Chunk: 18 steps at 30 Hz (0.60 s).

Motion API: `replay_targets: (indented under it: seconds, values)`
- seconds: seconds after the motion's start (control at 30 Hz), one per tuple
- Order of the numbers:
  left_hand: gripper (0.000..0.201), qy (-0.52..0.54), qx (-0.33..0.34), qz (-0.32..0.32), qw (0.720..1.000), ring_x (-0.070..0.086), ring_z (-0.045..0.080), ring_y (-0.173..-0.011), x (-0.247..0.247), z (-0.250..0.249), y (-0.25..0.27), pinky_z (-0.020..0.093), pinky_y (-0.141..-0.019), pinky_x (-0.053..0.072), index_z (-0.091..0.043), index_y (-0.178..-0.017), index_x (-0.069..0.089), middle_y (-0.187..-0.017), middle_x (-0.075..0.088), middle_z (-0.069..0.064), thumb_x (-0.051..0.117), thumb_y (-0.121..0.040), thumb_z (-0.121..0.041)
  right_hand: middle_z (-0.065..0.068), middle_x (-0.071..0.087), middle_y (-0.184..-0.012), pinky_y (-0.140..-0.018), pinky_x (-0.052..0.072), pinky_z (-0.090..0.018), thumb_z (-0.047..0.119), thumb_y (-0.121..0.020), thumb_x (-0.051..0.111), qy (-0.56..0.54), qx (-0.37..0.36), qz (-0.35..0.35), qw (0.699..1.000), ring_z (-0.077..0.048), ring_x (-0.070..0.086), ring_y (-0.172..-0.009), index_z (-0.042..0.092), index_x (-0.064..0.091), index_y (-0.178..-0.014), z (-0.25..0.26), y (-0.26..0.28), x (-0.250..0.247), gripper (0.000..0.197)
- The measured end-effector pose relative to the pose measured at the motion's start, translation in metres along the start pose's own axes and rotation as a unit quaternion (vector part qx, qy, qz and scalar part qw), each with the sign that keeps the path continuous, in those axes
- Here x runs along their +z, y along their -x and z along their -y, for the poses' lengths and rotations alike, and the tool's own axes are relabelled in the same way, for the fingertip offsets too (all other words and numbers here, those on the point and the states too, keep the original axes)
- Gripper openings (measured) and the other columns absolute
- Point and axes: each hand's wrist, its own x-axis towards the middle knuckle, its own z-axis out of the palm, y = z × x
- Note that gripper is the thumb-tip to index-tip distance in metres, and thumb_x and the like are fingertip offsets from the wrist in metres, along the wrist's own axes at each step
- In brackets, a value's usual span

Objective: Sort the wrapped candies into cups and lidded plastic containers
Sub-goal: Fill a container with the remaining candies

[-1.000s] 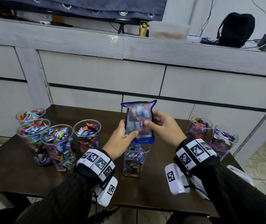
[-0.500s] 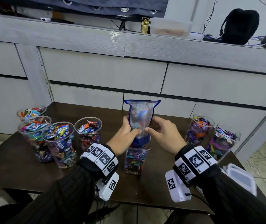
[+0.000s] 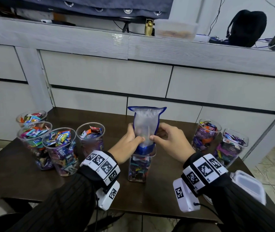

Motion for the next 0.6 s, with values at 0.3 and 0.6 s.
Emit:
replay_targets:
  seconds: [0.3,0.6]
  values:
    - [0.028,0.026,0.042,-0.018,0.999,0.055,-0.001,-0.112,-0.006,-0.009,-0.003,0.018,-0.089,0.046,-0.044,-0.116,0.036,-0.124,0.054,-0.011,0.048,-0.095,-0.031,0.01,0.064,-0.086,-0.069,0.046,-0.016,0.027,-0.086,0.068,0.017,-0.017,-0.032,0.999,-0.008,0.06,-0.079,0.015,0.063,-0.101,0.006,-0.006,-0.014,0.02]
    - [0.033,0.006,0.054,-0.033,0.998,0.053,-0.007,-0.113,-0.009,-0.007,-0.003,0.018,-0.093,0.044,-0.045,-0.129,0.027,-0.122,0.051,-0.023,0.04,-0.104,-0.028,0.007,0.064,-0.088,-0.067,0.043,-0.007,0.027,-0.086,0.069,0.004,-0.013,-0.046,0.999,-0.004,0.059,-0.079,0.015,0.062,-0.106,0.008,-0.008,-0.015,0.024]
